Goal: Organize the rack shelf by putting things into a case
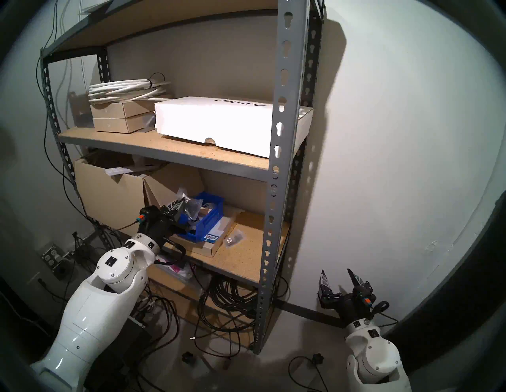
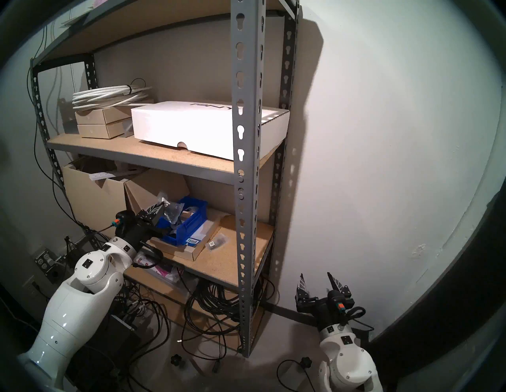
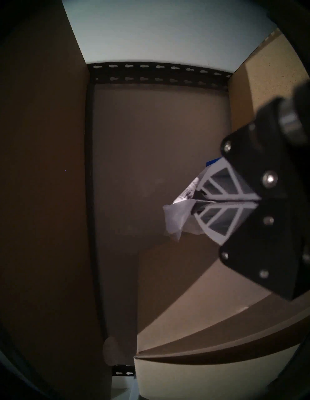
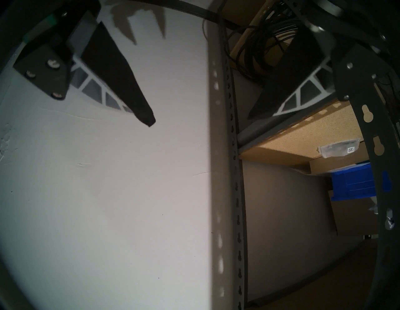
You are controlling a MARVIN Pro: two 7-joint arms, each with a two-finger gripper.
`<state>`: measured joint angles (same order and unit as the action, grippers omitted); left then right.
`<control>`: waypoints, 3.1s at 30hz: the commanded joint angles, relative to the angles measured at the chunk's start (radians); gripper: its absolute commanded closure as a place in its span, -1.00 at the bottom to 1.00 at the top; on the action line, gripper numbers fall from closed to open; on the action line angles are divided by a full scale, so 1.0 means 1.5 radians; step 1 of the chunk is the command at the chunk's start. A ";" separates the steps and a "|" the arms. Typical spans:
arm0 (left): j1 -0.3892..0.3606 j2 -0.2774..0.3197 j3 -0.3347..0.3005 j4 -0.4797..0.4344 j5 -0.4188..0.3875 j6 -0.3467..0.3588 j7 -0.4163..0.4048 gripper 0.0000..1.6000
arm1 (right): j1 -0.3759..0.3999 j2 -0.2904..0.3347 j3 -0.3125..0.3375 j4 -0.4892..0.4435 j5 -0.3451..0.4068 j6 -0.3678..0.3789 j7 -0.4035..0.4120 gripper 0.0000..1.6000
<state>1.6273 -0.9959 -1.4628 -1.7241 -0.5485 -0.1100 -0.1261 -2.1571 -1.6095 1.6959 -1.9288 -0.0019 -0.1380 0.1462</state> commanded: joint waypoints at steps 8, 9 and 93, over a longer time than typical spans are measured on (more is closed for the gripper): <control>-0.094 -0.005 0.033 0.053 0.031 0.005 -0.004 1.00 | 0.001 0.000 0.000 -0.012 0.000 -0.002 0.000 -1.00; -0.097 -0.006 0.035 0.056 0.031 0.006 -0.006 1.00 | 0.001 0.000 0.000 -0.012 0.000 -0.002 0.000 -1.00; 0.071 -0.035 0.113 -0.144 0.071 0.028 0.085 -1.00 | 0.001 0.000 0.000 -0.013 0.000 -0.001 0.000 -1.00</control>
<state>1.7492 -1.0373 -1.3110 -1.9388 -0.4495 -0.0629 0.0068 -2.1572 -1.6095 1.6959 -1.9288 -0.0019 -0.1378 0.1462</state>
